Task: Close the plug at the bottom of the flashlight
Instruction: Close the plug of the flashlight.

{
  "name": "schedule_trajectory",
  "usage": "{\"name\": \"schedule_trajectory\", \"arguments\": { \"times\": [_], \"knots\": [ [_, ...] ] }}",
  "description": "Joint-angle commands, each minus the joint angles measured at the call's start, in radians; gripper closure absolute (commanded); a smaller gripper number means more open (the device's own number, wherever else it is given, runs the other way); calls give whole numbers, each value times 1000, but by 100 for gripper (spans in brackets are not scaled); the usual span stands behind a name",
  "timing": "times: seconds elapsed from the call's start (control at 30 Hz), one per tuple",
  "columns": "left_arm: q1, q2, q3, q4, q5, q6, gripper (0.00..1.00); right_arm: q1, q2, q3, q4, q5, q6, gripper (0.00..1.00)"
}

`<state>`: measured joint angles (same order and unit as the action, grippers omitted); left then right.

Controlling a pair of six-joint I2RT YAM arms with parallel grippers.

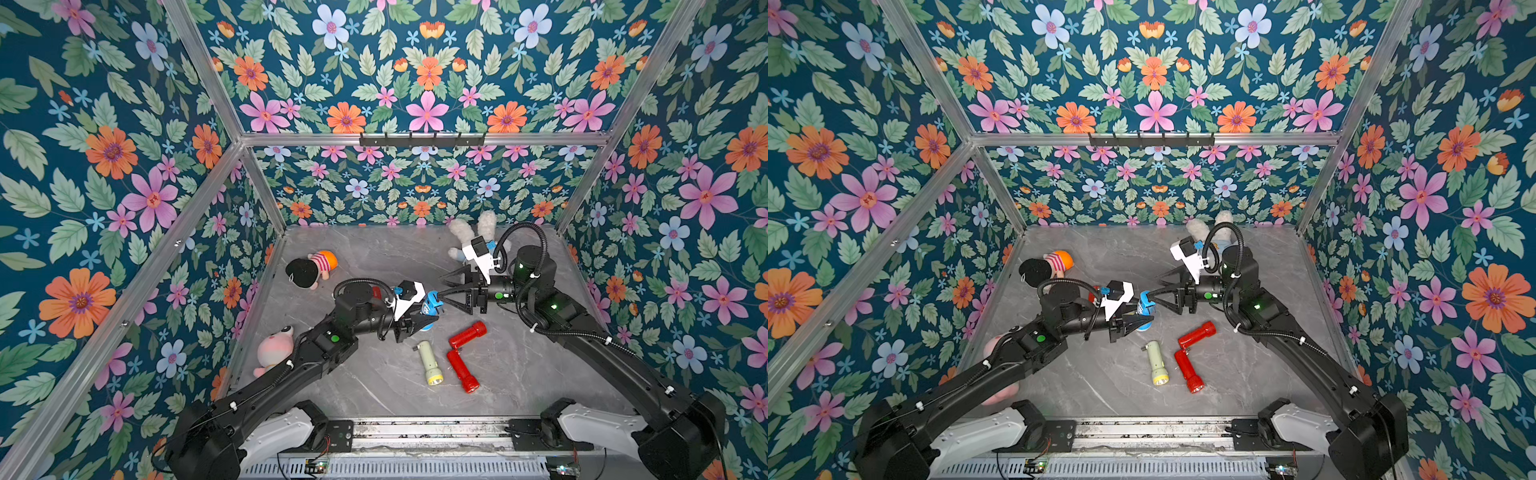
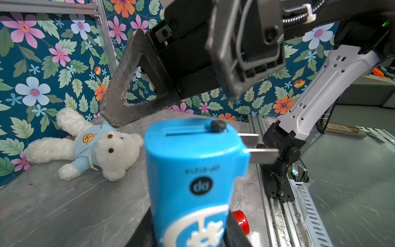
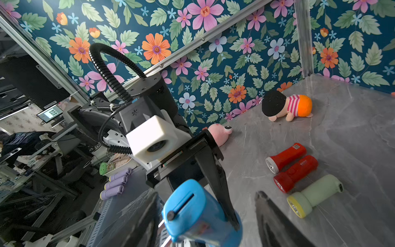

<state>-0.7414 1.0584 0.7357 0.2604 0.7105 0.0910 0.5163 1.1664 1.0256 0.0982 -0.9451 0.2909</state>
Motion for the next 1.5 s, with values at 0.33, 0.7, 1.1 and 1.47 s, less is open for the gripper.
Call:
{"name": "schedule_trajectory", "arguments": {
  "times": [0.33, 0.7, 1.1, 1.47],
  "knots": [
    [14, -14, 9, 1, 75, 4, 100, 25, 27, 2, -32, -87, -58, 33],
    [19, -6, 13, -5, 124, -1, 100, 27, 63, 11, 11, -140, -33, 44],
    [24, -11, 16, -18, 145, 6, 100, 28, 95, 12, 46, -184, -6, 59],
    [27, -38, 14, -14, 159, 1, 100, 33, 121, 8, 81, -214, 23, 76]
  ]
}}
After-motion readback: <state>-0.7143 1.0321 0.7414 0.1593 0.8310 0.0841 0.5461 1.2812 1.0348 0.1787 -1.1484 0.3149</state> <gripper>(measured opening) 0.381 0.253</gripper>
